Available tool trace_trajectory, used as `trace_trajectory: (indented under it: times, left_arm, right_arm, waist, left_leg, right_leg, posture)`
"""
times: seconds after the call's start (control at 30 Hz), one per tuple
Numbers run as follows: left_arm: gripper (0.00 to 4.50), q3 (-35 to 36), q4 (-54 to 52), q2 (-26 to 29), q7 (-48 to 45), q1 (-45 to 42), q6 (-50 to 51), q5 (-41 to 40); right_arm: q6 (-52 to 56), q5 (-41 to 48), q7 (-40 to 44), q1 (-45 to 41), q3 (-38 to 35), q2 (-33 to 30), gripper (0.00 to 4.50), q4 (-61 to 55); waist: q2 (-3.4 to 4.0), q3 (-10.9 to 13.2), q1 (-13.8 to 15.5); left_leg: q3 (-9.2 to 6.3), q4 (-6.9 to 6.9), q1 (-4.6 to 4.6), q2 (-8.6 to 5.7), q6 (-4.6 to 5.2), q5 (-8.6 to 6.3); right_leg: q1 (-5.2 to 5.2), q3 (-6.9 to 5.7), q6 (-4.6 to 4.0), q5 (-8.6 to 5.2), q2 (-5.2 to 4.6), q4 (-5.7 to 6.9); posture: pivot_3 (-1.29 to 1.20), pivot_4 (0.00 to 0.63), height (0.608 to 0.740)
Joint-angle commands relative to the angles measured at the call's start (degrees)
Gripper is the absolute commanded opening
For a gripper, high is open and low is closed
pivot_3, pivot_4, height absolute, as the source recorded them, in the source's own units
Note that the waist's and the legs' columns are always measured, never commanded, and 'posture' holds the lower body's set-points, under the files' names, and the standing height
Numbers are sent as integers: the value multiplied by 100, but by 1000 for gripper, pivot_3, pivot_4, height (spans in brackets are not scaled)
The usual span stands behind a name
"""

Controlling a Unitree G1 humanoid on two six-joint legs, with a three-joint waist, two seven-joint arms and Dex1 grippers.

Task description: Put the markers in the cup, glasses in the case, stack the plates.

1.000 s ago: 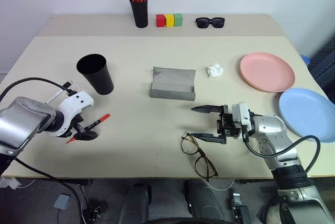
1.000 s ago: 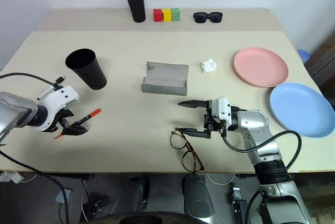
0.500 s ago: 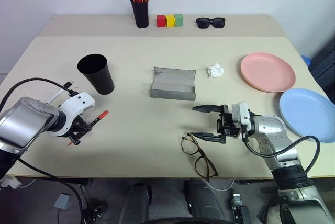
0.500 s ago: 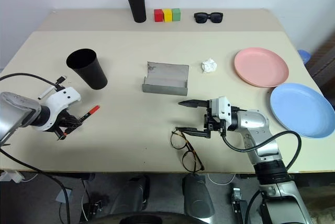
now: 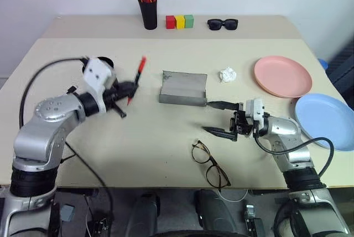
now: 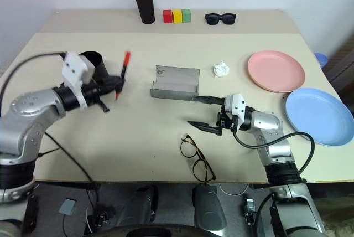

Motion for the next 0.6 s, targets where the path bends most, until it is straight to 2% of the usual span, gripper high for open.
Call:
trace_trajectory:
  times: [0.03, 0.13, 0.23, 0.6]
  left_arm:
    - [33, 860, 388, -453, 817, -656, -438, -255]
    - [33, 1113, 588, -663, 1247, -905, -859, -114]
    - [33, 1142, 753, -616, 1427, -920, -1260, 75]
    - [33, 935, 872, -491, 1487, -509, -2017, 509]
  right_arm:
    - [-9, 171, -257, -296, -287, 174, 3761, 123]
    - [-108, 138, -217, -363, -288, 247, 3761, 253]
    - [-185, 161, -148, -410, -286, 317, 3761, 327]
    - [-347, 206, -41, -641, -372, 526, 3761, 688]
  waist:
    - [0, 0, -9]
    - [-1, 0, -7]
    - [0, 0, -1]
    - [0, 0, -2]
  left_leg:
    - [0, 1, 0, 0, -1, 0]
    - [1, -4, -1, -2, -1, 1]
    - [1, -10, -2, -2, -2, 1]
    - [0, -8, -3, -3, -15, 9]
  right_leg:
    - [0, 1, 1, 1, -1, 0]
    - [-1, 0, 5, 3, -4, -3]
    - [-4, 0, 5, 3, -4, -6]
    - [-2, 0, 9, 7, -3, -4]
  posture:
    - [0, 150, 740]
    - [0, 150, 740]
    - [0, 150, 740]
    - [0, 150, 740]
